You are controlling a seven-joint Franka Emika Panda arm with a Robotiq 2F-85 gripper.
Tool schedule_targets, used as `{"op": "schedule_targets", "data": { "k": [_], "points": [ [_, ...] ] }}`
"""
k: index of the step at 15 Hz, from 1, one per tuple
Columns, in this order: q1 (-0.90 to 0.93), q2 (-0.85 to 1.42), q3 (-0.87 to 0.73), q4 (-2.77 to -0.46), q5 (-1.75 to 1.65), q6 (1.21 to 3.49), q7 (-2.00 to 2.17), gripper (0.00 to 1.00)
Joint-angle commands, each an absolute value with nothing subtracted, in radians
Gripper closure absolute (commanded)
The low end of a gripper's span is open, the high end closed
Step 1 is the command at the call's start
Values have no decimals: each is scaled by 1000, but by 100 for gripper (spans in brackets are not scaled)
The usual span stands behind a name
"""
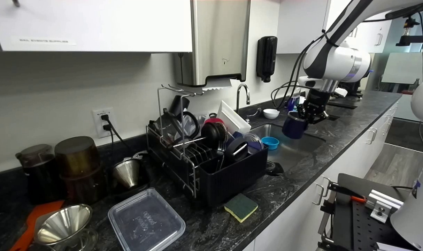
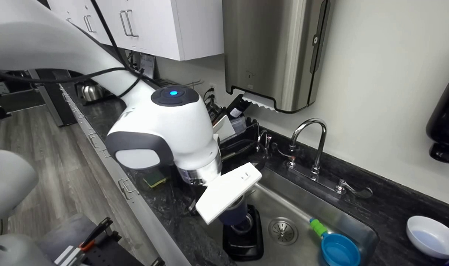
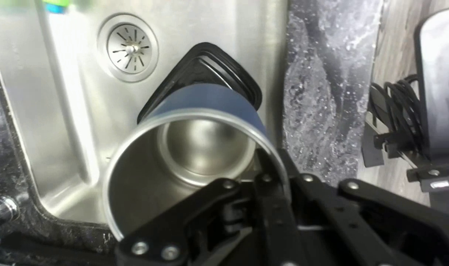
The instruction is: Take the blue mug from the sink and put it on the dish rack
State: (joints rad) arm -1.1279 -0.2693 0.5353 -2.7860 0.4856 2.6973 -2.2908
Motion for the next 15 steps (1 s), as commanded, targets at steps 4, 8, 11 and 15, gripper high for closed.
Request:
{"op": "schedule_targets", "data": {
  "k": [4,8,11,15],
  "points": [
    [-961,-362,344,-2782,278,2407,-1880,98],
    [-759,-373,129,-2733,105,2267,-1573,98],
    [-608,-376,-22,-2696,59,2208,-1430,98],
    [-439,-394,-175,-2646,51,2131,-1330,98]
  ]
}}
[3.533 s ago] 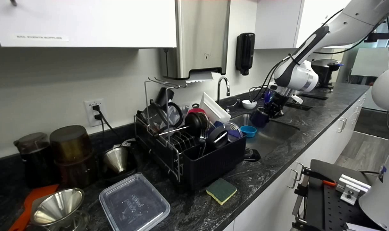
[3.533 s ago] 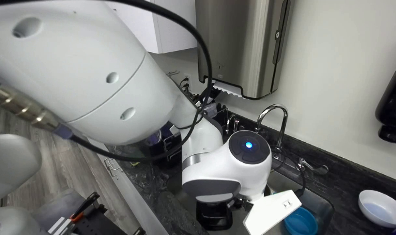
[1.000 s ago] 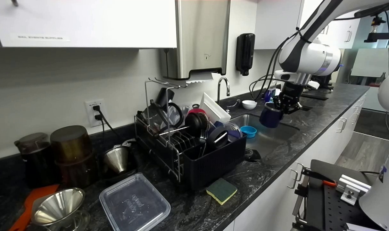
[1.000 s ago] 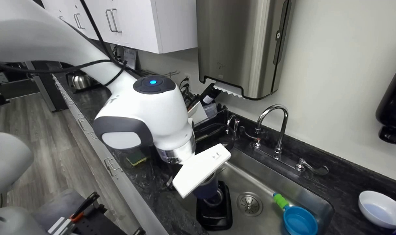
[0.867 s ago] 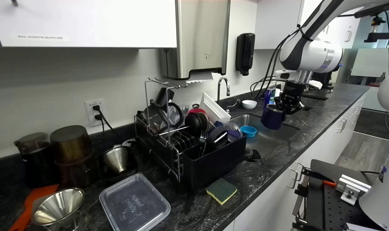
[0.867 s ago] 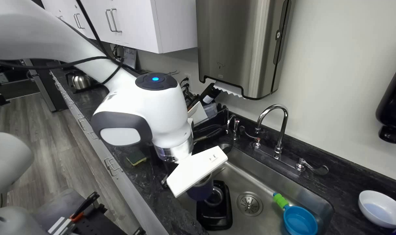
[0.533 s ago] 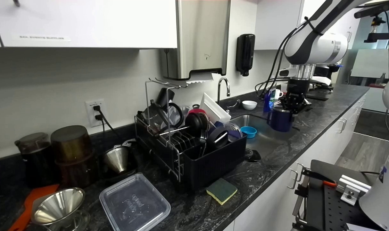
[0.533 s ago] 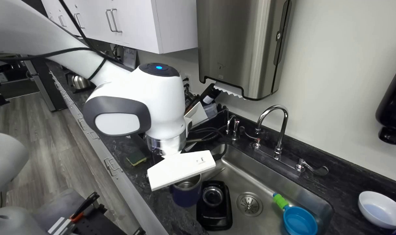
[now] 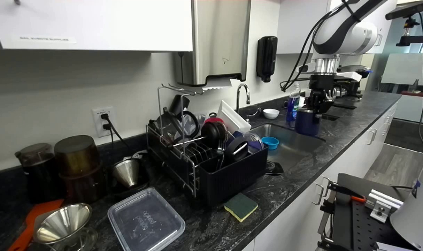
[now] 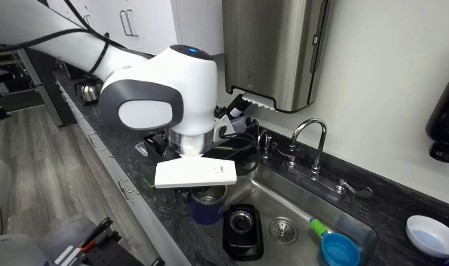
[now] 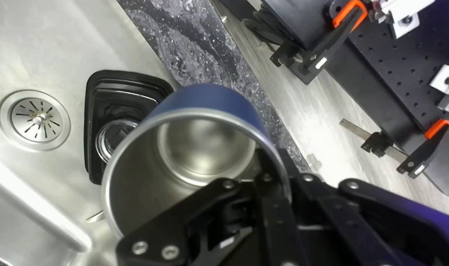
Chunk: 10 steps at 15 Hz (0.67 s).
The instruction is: Take the blue mug from the sink and put it on the dish rack
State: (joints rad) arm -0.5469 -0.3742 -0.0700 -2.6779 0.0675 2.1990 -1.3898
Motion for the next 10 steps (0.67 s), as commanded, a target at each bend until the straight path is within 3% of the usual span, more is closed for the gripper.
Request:
{"op": "schedule_targets", "data": {
  "k": [1,10],
  "points": [
    [-408,-399,-203,-2638,55,2117,-1317,98],
    [-273,-503,-310,-2622,58,2013,-1306,98]
  ]
}}
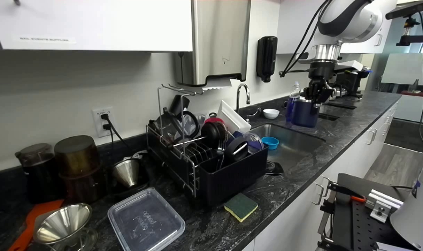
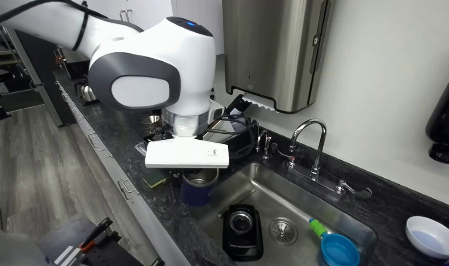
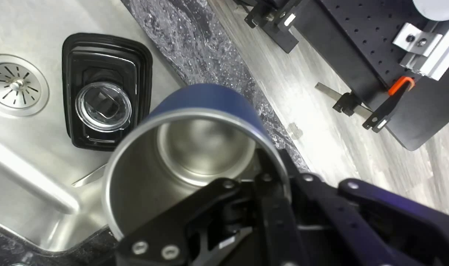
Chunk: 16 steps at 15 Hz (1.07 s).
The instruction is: Take the blue mug from the sink and put it on the dish rack
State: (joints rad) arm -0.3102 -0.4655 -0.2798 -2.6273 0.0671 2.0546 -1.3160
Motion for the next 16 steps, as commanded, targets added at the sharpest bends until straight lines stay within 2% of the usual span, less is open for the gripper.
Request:
{"op": "schedule_targets", "data": {
  "k": [1,10,11,16],
  "points": [
    [-265,-514,-312,-2623,59,2002,-1303,98],
    [-225,-550,-302,-2628,33,1973,-1281,98],
    [-218,-541,-315,-2625,52,1975,-1290,93],
    [-215,-541,-315,-2626,45,1975,-1290,93]
  ]
}}
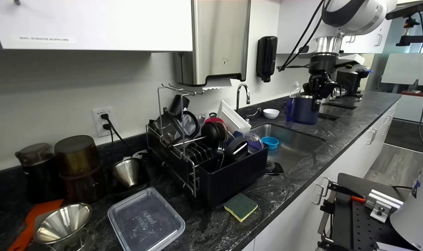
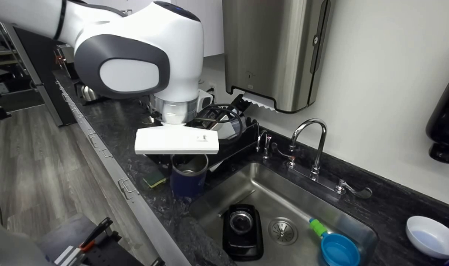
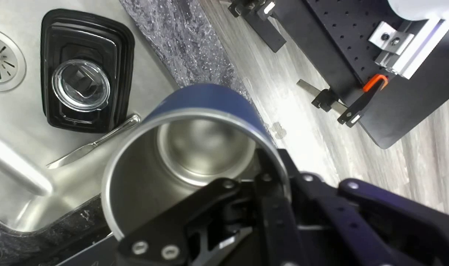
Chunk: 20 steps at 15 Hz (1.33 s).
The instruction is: Take the blue mug from the sink and put it on the dish rack
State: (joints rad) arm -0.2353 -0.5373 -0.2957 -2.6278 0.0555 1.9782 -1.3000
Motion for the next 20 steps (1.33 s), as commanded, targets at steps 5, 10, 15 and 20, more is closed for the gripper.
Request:
{"op": "schedule_targets", "data": {
  "k": [5,10,15,20],
  "points": [
    [-215,-541,-315,-2626,45,1975,-1290,93],
    [-214,-576,-307,-2657,13,2002,-1317,98],
    [-183,-671,-313,-2710,12,2010,-1379,98],
    [-121,-783,-329,-2743,50,1984,-1437,98]
  ]
}}
